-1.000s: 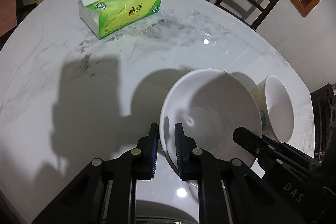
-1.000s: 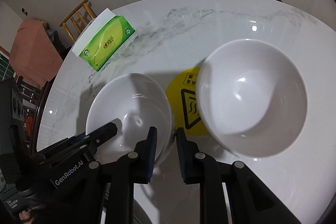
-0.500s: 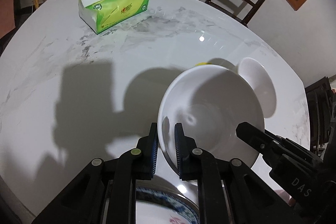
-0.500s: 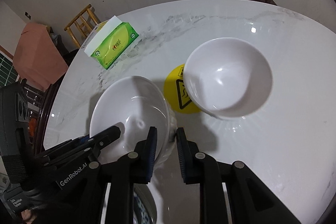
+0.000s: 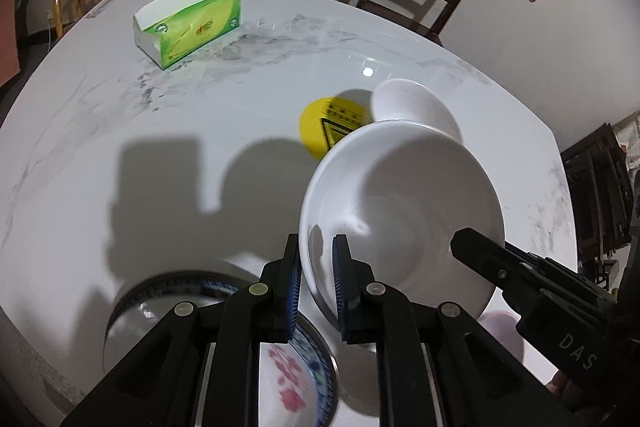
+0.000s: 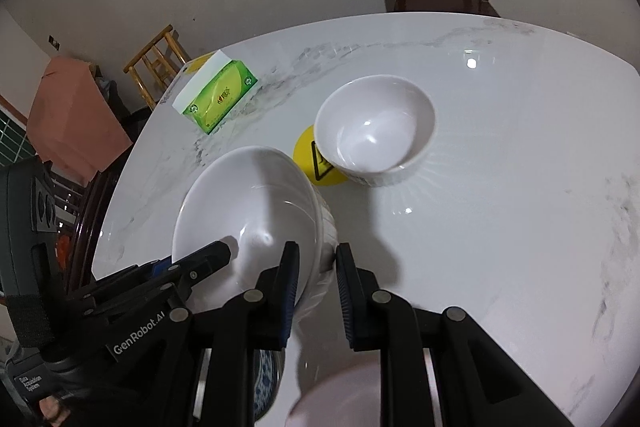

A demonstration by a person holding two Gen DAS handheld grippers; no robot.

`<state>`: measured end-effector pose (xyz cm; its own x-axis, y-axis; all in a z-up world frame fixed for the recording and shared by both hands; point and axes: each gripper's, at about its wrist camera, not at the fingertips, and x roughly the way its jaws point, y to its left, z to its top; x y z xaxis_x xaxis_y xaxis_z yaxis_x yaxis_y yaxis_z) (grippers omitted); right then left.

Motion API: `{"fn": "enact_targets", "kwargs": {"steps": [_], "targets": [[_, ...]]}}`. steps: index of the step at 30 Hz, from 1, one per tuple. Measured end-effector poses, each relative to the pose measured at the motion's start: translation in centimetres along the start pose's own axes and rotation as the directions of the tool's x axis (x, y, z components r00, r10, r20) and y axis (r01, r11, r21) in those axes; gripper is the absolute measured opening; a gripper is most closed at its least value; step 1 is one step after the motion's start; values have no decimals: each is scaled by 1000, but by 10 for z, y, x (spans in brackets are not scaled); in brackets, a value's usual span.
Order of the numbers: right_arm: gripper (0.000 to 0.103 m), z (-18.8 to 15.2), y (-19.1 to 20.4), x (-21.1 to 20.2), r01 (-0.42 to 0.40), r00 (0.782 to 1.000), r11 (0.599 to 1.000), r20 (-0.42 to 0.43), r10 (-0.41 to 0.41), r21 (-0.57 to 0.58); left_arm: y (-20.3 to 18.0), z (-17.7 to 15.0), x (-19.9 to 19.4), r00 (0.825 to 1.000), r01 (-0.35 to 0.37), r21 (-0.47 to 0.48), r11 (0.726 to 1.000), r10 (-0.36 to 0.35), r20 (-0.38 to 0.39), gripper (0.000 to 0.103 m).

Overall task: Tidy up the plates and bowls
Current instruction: 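Lift the 'Rabbit' bowl with both grippers and carry it over the pink bowl, then lower the white 'Rabbit' bowl into the pink bowl with both grippers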

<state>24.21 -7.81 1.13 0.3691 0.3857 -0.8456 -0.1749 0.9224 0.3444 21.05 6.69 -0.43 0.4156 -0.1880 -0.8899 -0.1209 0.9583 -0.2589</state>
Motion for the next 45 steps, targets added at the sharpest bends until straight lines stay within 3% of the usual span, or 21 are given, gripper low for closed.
{"fn": "enact_targets", "kwargs": {"steps": [20, 32, 45], "targets": [[20, -69, -37, -77, 1, 997, 997, 80, -7, 73, -66, -68, -52, 998, 61, 75, 995, -62, 7, 12], [20, -111, -63, -67, 9, 999, 989, 38, -15, 145, -81, -108, -34, 996, 57, 94, 994, -51, -68, 12], [20, -125, -75, -57, 48, 998, 985, 20, -52, 165, -92, -119, -19, 995, 36, 117, 992, -25, -92, 12]]}}
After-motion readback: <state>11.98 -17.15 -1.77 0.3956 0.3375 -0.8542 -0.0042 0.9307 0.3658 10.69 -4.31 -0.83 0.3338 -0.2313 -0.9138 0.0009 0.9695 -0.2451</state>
